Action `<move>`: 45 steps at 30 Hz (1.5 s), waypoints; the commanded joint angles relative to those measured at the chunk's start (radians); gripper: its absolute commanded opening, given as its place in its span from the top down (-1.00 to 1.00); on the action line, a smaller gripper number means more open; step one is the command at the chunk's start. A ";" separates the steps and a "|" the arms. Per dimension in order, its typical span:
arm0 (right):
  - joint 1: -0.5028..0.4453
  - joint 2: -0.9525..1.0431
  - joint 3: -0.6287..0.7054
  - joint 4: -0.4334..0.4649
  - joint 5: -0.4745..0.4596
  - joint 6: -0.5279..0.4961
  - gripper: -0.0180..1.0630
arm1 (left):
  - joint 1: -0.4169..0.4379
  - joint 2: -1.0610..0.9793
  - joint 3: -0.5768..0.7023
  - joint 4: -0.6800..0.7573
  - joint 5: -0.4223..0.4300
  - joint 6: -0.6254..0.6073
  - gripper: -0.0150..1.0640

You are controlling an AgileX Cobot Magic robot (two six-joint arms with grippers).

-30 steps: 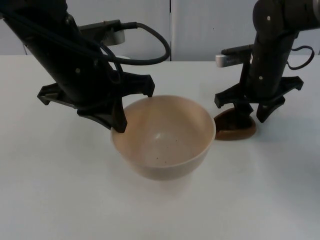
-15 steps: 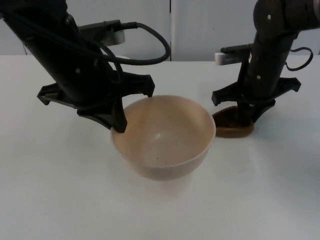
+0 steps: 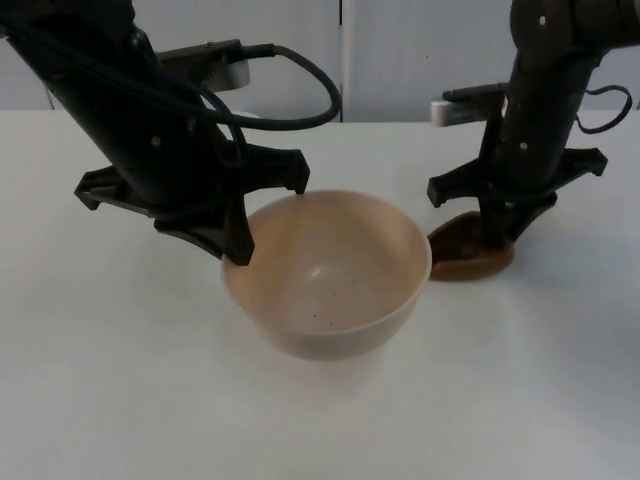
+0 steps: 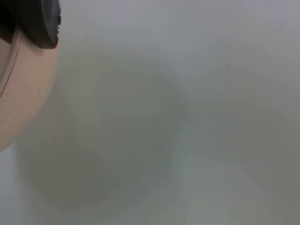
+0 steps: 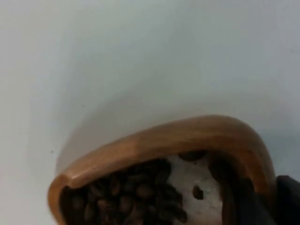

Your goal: Pick up the bowl with the left hand and pour the coffee beans from the cup into the bowl with the right hand.

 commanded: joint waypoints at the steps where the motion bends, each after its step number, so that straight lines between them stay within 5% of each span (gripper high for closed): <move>1: -0.002 -0.038 0.003 -0.006 0.012 -0.011 0.97 | -0.005 -0.001 -0.005 -0.011 -0.013 -0.001 0.98; 11: -0.002 -0.173 0.003 -0.004 0.078 -0.048 0.97 | -0.005 -0.001 -0.005 -0.012 -0.015 -0.001 0.98; 20: -0.002 -0.362 0.003 0.023 0.226 -0.122 0.97 | -0.005 -0.001 -0.005 -0.007 -0.012 0.001 0.98; 45: 0.013 -0.570 0.005 0.087 0.228 -0.121 0.97 | -0.005 -0.001 -0.005 -0.012 -0.008 0.001 0.98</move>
